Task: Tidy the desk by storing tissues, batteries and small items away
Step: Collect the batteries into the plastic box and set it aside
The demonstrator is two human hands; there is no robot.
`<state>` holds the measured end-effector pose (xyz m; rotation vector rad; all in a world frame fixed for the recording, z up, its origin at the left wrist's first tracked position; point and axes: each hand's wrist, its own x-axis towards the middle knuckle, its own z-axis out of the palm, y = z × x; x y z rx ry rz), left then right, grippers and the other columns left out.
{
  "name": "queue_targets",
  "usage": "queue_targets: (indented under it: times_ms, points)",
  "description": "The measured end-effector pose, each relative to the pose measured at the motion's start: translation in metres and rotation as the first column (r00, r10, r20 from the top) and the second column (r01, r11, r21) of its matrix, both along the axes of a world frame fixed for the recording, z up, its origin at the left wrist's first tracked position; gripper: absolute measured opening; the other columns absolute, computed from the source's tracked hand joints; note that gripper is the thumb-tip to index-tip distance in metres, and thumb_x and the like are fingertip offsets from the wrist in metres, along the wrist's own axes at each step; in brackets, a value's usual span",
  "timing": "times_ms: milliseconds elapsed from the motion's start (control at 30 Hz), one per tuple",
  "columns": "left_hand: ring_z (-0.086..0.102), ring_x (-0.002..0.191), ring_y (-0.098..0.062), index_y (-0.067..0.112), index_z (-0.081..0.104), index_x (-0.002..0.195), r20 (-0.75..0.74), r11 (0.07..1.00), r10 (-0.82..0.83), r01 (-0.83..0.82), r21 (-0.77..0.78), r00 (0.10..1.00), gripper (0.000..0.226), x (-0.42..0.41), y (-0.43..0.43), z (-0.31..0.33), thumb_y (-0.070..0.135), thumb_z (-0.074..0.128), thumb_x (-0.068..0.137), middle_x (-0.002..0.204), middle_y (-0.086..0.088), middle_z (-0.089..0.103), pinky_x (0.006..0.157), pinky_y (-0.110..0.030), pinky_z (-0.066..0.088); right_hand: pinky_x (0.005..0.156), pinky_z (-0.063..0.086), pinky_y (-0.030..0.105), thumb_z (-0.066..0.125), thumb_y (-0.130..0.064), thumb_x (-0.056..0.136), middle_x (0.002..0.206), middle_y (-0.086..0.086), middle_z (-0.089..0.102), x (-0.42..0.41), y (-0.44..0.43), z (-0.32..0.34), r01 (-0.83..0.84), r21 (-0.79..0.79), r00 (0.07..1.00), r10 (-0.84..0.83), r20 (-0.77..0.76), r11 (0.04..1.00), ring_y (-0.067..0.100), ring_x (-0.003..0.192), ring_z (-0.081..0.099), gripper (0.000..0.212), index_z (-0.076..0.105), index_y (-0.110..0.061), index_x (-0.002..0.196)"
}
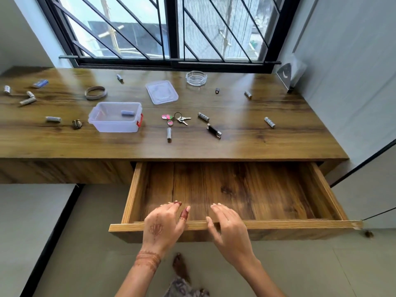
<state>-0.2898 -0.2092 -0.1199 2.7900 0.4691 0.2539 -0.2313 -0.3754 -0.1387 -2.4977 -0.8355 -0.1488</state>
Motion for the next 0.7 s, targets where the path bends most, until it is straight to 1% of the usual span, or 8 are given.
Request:
queue_targets:
  times_ms: [33,100,167,300,367,500,600,700]
  points:
    - [0.071,0.074,-0.013,0.014,0.075,0.087,0.014,1.0,0.002,-0.002,-0.005,1.0,0.047,0.006,0.003,0.004,0.048,0.042,0.086,0.084,-0.002,0.075,0.062,-0.025,0.057,0.095,0.041,0.021,0.043,-0.036,0.088,0.108,0.002,0.07,0.009,0.004,0.006,0.014,0.024,1.0,-0.014,0.007,1.0,0.012,0.105,0.063,0.04,0.066,-0.011,0.11]
    - [0.071,0.076,-0.014,0.013,0.075,0.087,0.039,1.0,0.013,-0.013,-0.019,0.999,0.033,0.02,0.007,0.01,0.041,0.057,0.085,0.085,-0.003,0.075,0.065,-0.026,0.056,0.095,0.039,0.02,0.042,-0.036,0.088,0.107,0.003,0.07,0.029,0.012,0.018,0.043,0.07,0.999,-0.045,0.017,0.997,0.013,0.104,0.063,0.04,0.066,-0.011,0.109]
    - [0.071,0.078,-0.015,0.014,0.075,0.088,0.075,0.999,0.038,-0.036,-0.028,0.996,0.022,0.036,0.015,0.015,0.033,0.068,0.08,0.086,-0.003,0.075,0.067,-0.026,0.056,0.095,0.039,0.022,0.044,-0.034,0.088,0.109,0.005,0.068,0.053,0.024,0.029,0.077,0.125,0.997,-0.078,0.003,0.989,0.016,0.106,0.062,0.04,0.066,-0.01,0.11]
    - [0.071,0.079,-0.015,0.016,0.075,0.085,0.16,0.998,0.058,-0.056,-0.018,0.985,0.014,0.074,0.034,0.027,0.025,0.074,0.075,0.085,0.0,0.075,0.069,-0.026,0.055,0.092,0.048,0.033,0.055,-0.021,0.085,0.106,0.01,0.068,0.111,0.049,0.046,0.108,0.168,0.992,-0.118,0.05,0.98,0.024,0.101,0.063,0.029,0.065,-0.004,0.106]
    - [0.071,0.076,-0.016,0.015,0.075,0.085,0.179,0.998,0.056,-0.057,0.001,0.982,0.014,0.095,0.045,0.031,0.023,0.075,0.073,0.083,-0.001,0.075,0.066,-0.025,0.055,0.091,0.048,0.034,0.06,-0.013,0.085,0.108,0.013,0.066,0.141,0.062,0.053,0.126,0.172,0.991,-0.132,0.022,0.977,0.027,0.103,0.061,0.027,0.063,-0.002,0.109]
    - [0.07,0.071,-0.021,0.012,0.074,0.084,0.178,0.999,0.036,-0.035,-0.005,0.983,0.011,0.139,0.068,0.039,0.018,0.073,0.075,0.081,-0.005,0.074,0.061,-0.029,0.055,0.091,0.045,0.037,0.058,-0.013,0.086,0.11,0.016,0.063,0.194,0.085,0.059,0.168,0.099,0.986,-0.167,-0.024,0.981,0.03,0.106,0.057,0.029,0.059,-0.001,0.113]
    - [0.069,0.07,-0.022,0.013,0.073,0.083,0.202,1.0,0.01,-0.007,-0.016,0.979,0.008,0.169,0.082,0.042,0.016,0.071,0.076,0.08,-0.004,0.073,0.06,-0.029,0.055,0.094,0.042,0.036,0.059,-0.02,0.087,0.114,0.014,0.061,0.228,0.1,0.056,0.19,0.018,0.978,-0.187,-0.088,0.982,0.029,0.111,0.052,0.032,0.057,-0.004,0.114]
    - [0.069,0.068,-0.02,0.015,0.073,0.079,0.226,1.0,-0.011,0.011,-0.002,0.974,0.006,0.196,0.092,0.043,0.017,0.069,0.076,0.077,-0.002,0.073,0.059,-0.026,0.054,0.092,0.042,0.035,0.059,-0.027,0.087,0.112,0.012,0.06,0.25,0.109,0.05,0.204,-0.05,0.972,-0.209,-0.107,0.978,0.027,0.109,0.05,0.032,0.057,-0.006,0.111]
